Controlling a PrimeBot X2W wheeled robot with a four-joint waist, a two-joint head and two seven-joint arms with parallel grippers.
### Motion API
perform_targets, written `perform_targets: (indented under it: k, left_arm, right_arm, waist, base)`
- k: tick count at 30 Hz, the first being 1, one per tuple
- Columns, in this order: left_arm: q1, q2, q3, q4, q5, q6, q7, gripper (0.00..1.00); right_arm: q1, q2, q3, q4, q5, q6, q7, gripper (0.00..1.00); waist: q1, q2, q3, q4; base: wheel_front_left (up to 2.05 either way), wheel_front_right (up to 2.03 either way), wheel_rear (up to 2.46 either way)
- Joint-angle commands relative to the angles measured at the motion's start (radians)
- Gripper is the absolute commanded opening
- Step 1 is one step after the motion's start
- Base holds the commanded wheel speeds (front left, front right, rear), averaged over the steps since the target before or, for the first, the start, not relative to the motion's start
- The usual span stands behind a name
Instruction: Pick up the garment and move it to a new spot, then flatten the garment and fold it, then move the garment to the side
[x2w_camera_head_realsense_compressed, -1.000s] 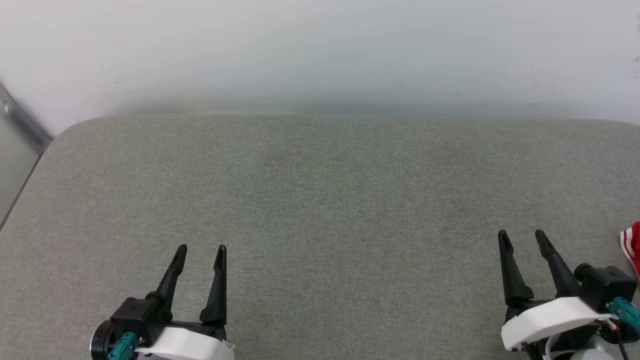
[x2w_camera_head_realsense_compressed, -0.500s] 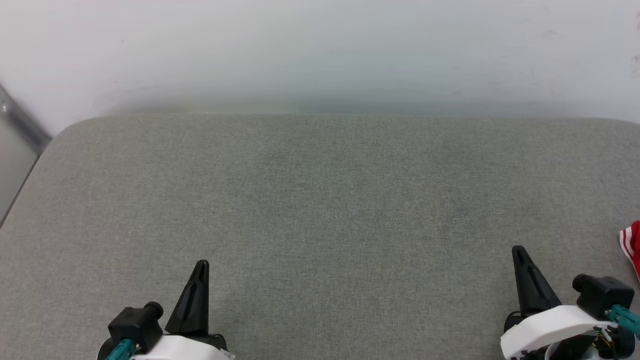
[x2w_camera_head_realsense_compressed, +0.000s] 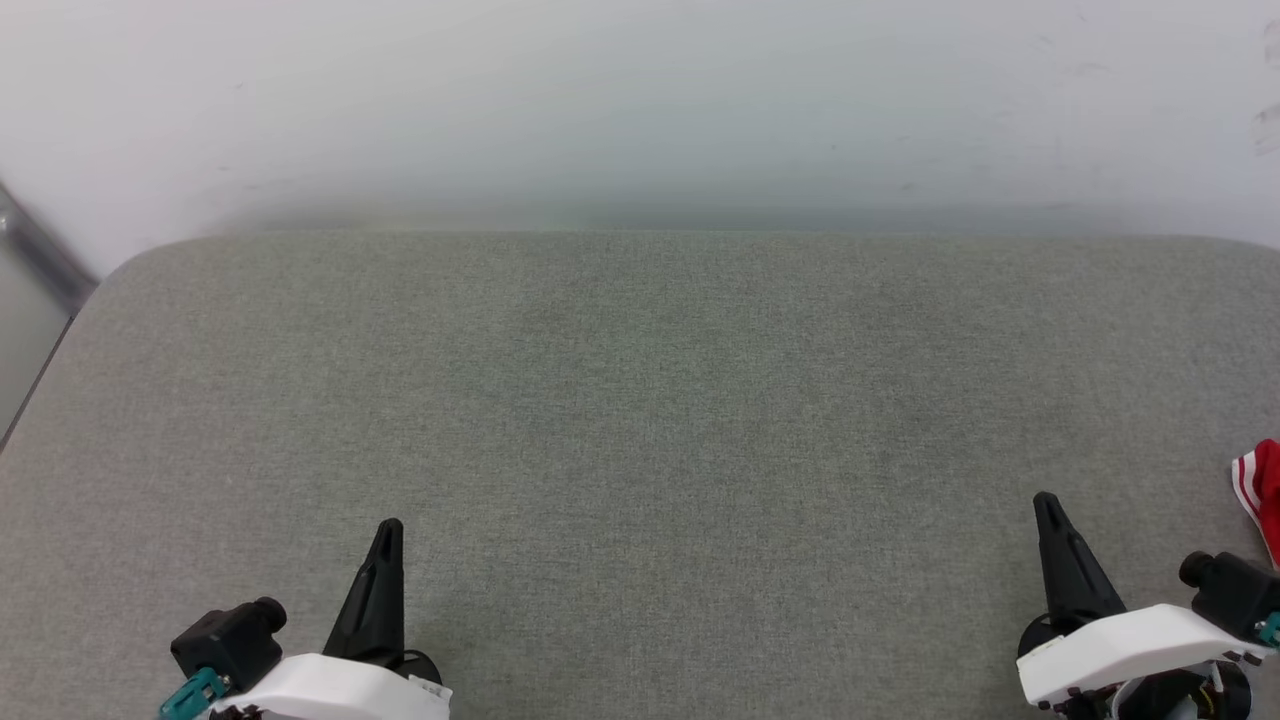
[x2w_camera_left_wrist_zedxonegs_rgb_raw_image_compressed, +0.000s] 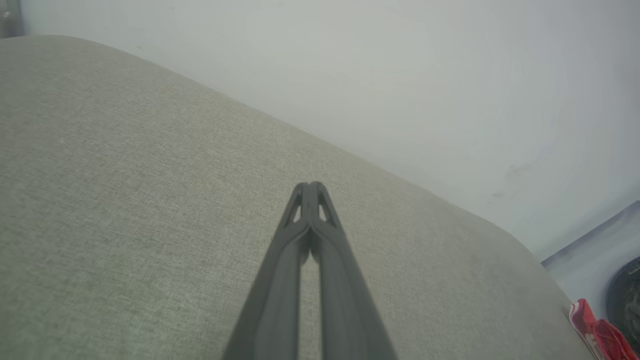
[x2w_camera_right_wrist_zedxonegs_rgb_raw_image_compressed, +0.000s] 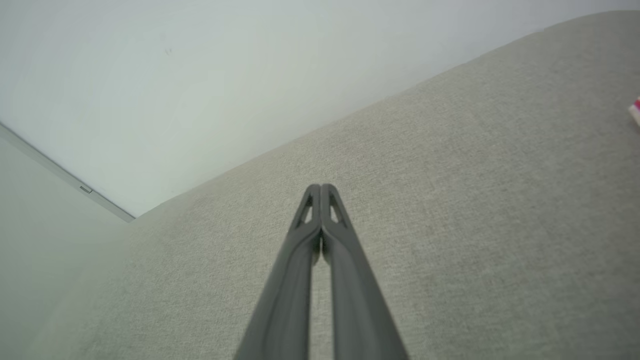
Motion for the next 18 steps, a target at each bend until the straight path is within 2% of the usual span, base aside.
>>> perform_targets:
  k: [1,18]
  left_arm:
    - [-0.03,0.01,0.006,-0.005,-0.054,0.001,0.009,0.0]
    - [-0.057,0.018,0.018,0.019,-0.299,0.0,0.062,0.0]
  right_arm:
    - [-0.029,0.001,-0.005,-0.01,0.053,0.0,0.008,0.0]
    - [-0.044,0.001,-0.016,0.001,0.286,0.0,0.051,0.0]
  waist:
    - [-0.0001,0.0,-0.001,-0.001]
    - [-0.0001,0.0,-0.005,-0.009]
  base:
    - [0.0,0.0,0.0]
    - [0.0,0.0,0.0]
